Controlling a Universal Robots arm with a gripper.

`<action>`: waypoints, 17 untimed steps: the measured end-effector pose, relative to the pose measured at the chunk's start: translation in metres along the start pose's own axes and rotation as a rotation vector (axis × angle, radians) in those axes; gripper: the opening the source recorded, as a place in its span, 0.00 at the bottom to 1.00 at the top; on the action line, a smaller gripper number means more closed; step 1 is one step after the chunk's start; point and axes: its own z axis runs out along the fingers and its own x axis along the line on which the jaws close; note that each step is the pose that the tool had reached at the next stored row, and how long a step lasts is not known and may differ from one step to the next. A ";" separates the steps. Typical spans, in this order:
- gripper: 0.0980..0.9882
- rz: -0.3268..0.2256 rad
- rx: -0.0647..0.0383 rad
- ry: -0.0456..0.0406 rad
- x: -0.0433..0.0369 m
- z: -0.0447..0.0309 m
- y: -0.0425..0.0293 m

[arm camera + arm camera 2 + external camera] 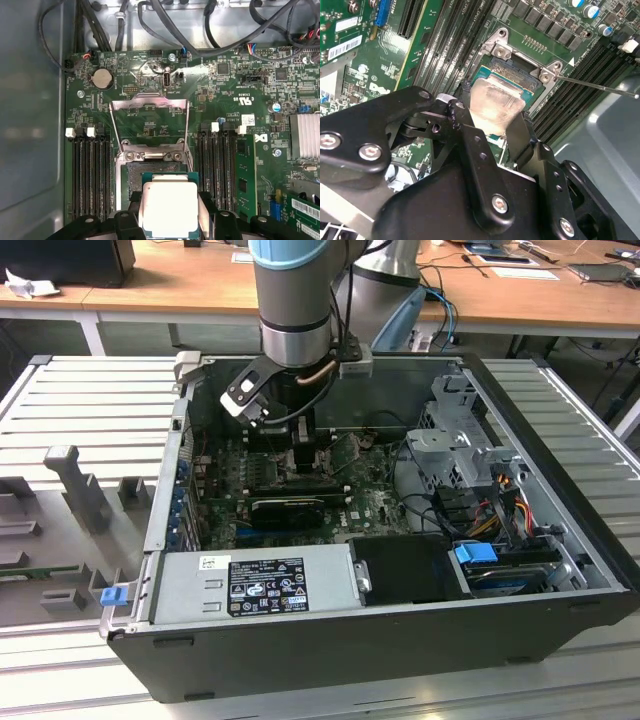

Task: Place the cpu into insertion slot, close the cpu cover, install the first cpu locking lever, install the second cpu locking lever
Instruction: 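Place the cpu into insertion slot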

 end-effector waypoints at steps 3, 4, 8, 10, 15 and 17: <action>0.48 0.000 0.000 0.0000 0.0000 0.0006 -0.0003; 0.48 0.000 0.000 0.0001 0.0000 0.0007 -0.0003; 0.48 0.000 0.000 0.0005 0.0000 0.0018 -0.0005; 0.48 0.000 0.000 0.0001 0.0003 0.0037 -0.0011; 0.48 -0.002 0.000 0.0003 0.0077 0.0127 -0.0040; 0.48 -0.005 0.000 0.0008 0.0103 0.0160 -0.0043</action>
